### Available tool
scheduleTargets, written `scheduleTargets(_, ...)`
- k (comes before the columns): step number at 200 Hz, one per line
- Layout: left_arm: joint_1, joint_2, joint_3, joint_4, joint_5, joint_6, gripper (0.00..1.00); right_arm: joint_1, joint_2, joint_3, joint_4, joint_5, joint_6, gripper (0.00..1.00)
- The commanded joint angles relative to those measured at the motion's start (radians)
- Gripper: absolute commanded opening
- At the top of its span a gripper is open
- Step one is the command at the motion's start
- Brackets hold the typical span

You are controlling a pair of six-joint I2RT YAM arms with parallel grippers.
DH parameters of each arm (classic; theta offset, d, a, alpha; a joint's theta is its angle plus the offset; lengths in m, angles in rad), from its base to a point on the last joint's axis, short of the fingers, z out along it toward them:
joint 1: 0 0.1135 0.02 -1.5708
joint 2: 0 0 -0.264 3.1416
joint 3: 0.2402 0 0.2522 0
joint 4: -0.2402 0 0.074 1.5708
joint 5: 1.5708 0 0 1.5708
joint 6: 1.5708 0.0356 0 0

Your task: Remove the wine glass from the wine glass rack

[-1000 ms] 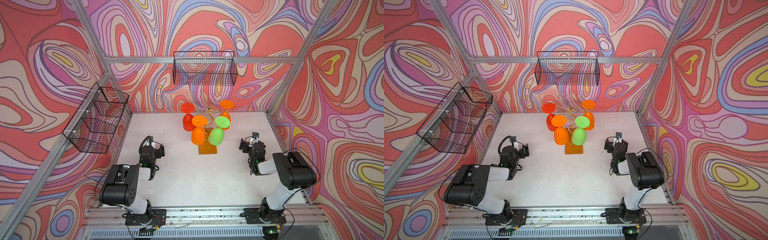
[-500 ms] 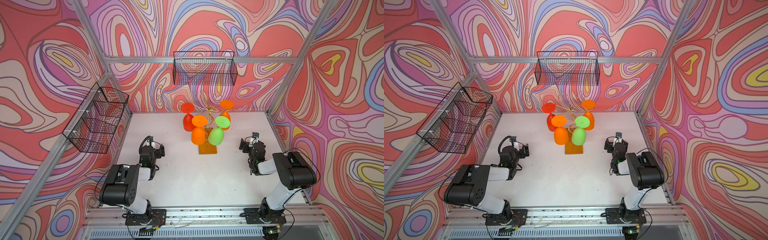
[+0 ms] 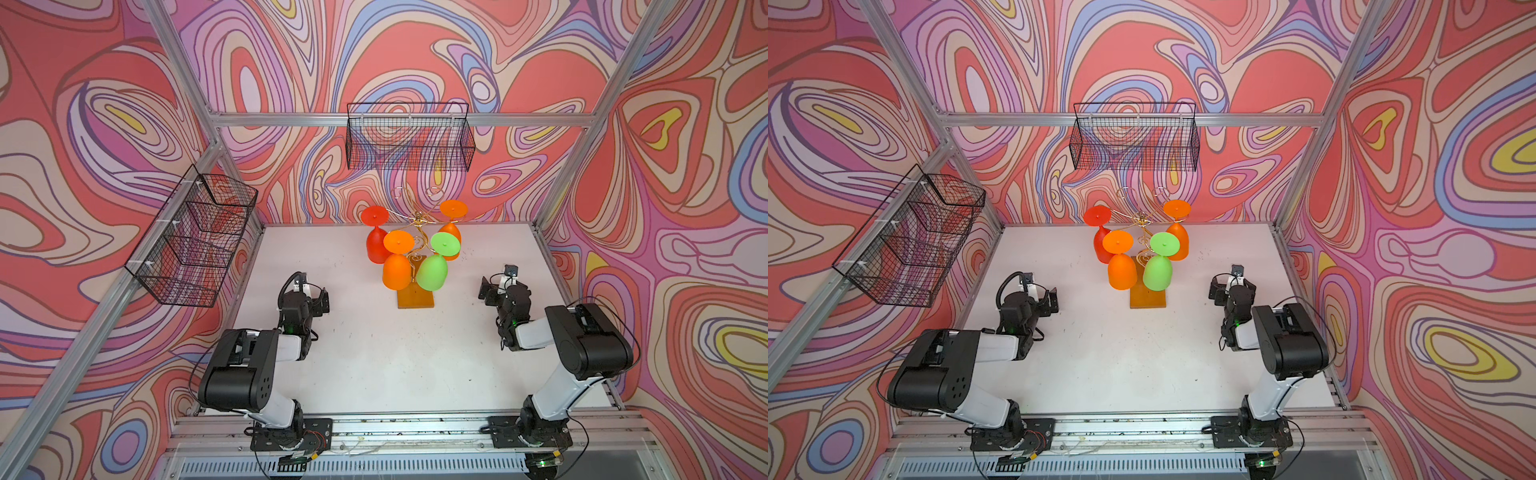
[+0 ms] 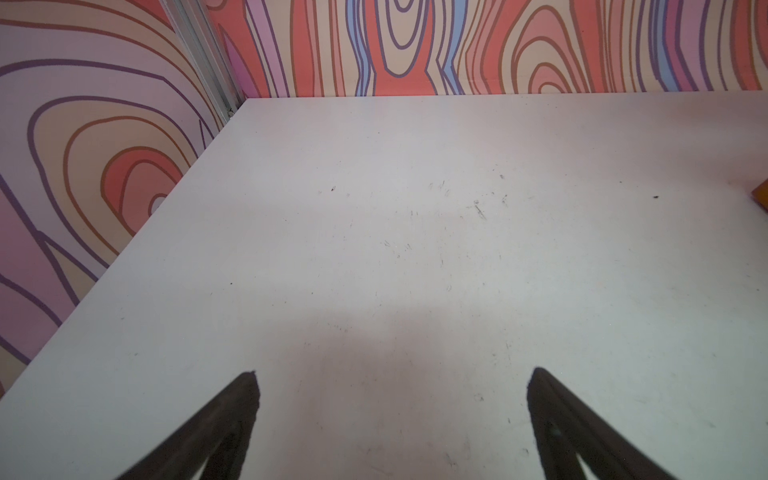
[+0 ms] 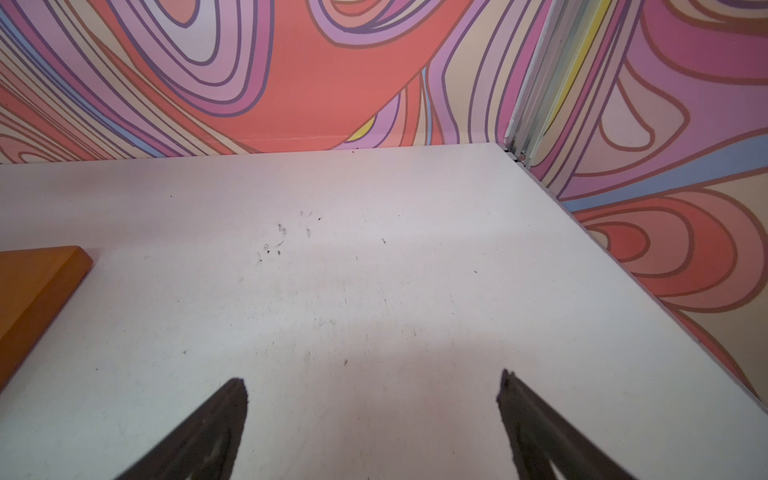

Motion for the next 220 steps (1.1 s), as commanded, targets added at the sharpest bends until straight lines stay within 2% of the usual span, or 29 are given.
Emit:
scheduleTargets(1,0.007,-0.071,0.029,-0.082,0.007,0.013,1.0,-0.005,-0.076,0.035,-0.107,0.038,0.015,0.99)
scheduleTargets(19,-0.004,-0.149,0.064,-0.209,-0.017,0.018,0.99,-0.005,-0.167,0.105,-0.301,0.016,0.005,0.99)
scheduleTargets(35,-0.047,-0.191,0.104,-0.284,-0.083,0.05,0.98,-0.005,-0.234,0.123,-0.354,0.0,-0.001,0.99)
scheduleTargets(51,-0.088,-0.238,0.126,-0.279,-0.118,0.066,0.98,-0.005,-0.302,0.154,-0.434,0.016,0.011,0.98)
scheduleTargets(80,-0.102,-0.363,0.229,-0.411,-0.098,-0.032,0.96,-0.004,-0.374,0.255,-0.657,0.009,0.095,0.99)
scheduleTargets(101,-0.111,-0.445,0.274,-0.474,-0.095,-0.112,0.94,-0.004,-0.421,0.282,-0.729,-0.019,0.17,0.99)
scheduleTargets(145,-0.122,-0.571,0.397,-0.654,0.019,-0.283,0.93,-0.005,-0.619,0.286,-0.852,-0.118,0.359,0.97)
scheduleTargets(174,-0.122,-0.627,0.449,-0.76,0.115,-0.347,0.91,-0.005,-0.74,0.36,-1.006,-0.238,0.455,0.96)
scheduleTargets(220,-0.122,-0.684,0.453,-0.839,0.176,-0.343,0.91,-0.005,-0.847,0.477,-1.114,-0.397,0.611,0.98)
